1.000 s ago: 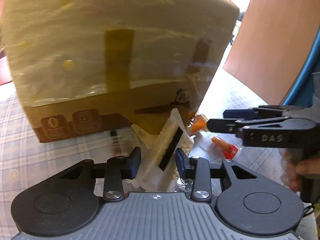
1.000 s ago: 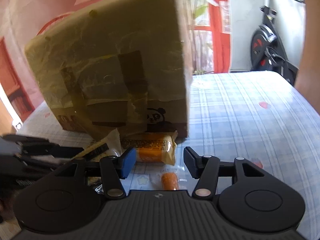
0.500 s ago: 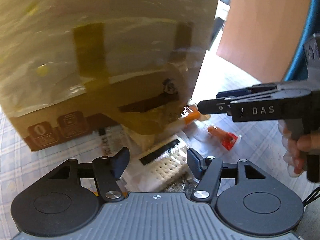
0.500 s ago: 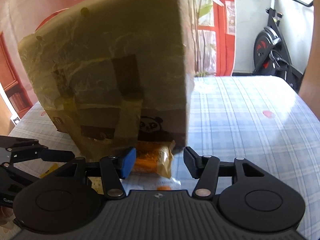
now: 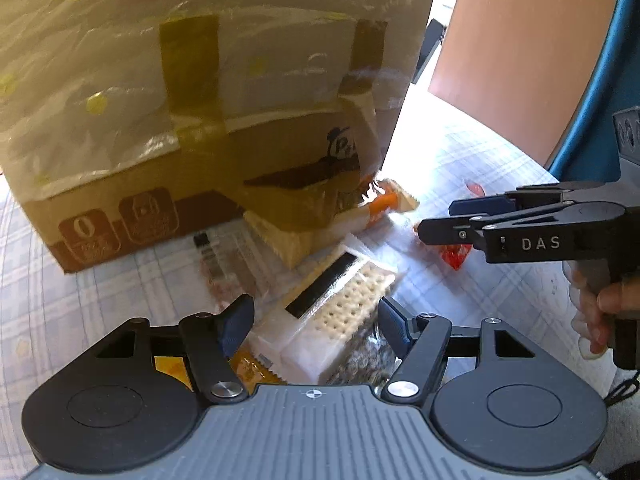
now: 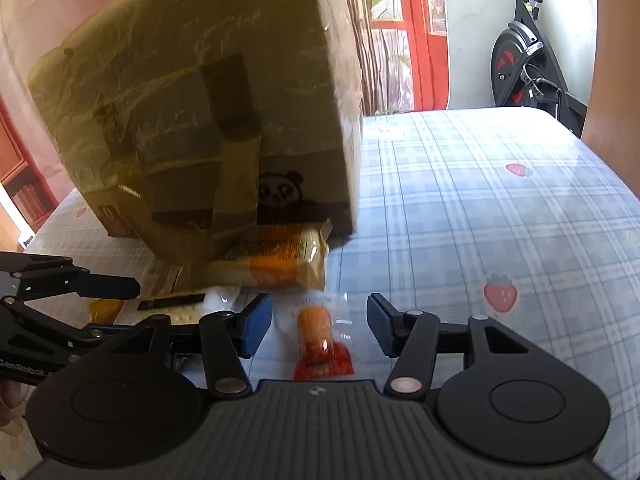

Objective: Organize snacks
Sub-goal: 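Grasp the cracker packet with left gripper while right gripper hovers over the sausage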

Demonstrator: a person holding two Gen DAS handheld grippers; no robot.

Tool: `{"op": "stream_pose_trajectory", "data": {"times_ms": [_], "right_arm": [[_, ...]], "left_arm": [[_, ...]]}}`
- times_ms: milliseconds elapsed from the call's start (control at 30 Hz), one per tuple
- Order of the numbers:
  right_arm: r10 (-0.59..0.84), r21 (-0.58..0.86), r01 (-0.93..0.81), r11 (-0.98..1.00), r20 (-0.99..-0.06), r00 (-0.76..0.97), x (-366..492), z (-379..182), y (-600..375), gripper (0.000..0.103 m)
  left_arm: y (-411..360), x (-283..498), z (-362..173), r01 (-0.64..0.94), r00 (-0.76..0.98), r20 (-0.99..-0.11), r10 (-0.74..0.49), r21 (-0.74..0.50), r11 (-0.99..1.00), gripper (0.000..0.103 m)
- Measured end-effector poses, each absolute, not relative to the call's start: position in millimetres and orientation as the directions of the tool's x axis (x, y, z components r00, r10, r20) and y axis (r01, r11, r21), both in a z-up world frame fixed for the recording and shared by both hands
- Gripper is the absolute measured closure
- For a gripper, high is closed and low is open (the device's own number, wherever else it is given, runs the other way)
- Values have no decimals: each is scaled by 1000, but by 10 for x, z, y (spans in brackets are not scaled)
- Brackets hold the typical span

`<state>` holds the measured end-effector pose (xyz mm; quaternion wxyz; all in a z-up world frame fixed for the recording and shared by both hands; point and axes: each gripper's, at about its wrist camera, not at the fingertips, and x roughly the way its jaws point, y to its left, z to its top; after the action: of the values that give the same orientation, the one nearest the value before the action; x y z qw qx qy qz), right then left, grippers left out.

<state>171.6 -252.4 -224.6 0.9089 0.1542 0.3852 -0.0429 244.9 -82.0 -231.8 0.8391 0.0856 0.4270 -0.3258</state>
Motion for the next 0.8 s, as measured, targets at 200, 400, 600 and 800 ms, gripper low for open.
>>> {"op": "stream_pose_trajectory", "data": {"times_ms": [200,400,600,800], "right_arm": [[40,228,180,957,-717,696,1702,-2300,-2475,47],[24,195,168,966,-719,694,1734,-2348,-2450,47],[12,166,154,974,-718,696,1722,-2403,-2399,47],[23,173,143,974,-712,702,1683,-2410,-2401,47]], "left_arm": [[-805,2413,-2321,623,394,-775,-495,-171,763,32],[-765,2392,-2269,628,408,-767,-496,-158,762,32],[-796,2476,-2263,636,422,-759,-496,-142,758,32],[-909,2513,-2355,673,391,-771,-503,-133,728,33]]}}
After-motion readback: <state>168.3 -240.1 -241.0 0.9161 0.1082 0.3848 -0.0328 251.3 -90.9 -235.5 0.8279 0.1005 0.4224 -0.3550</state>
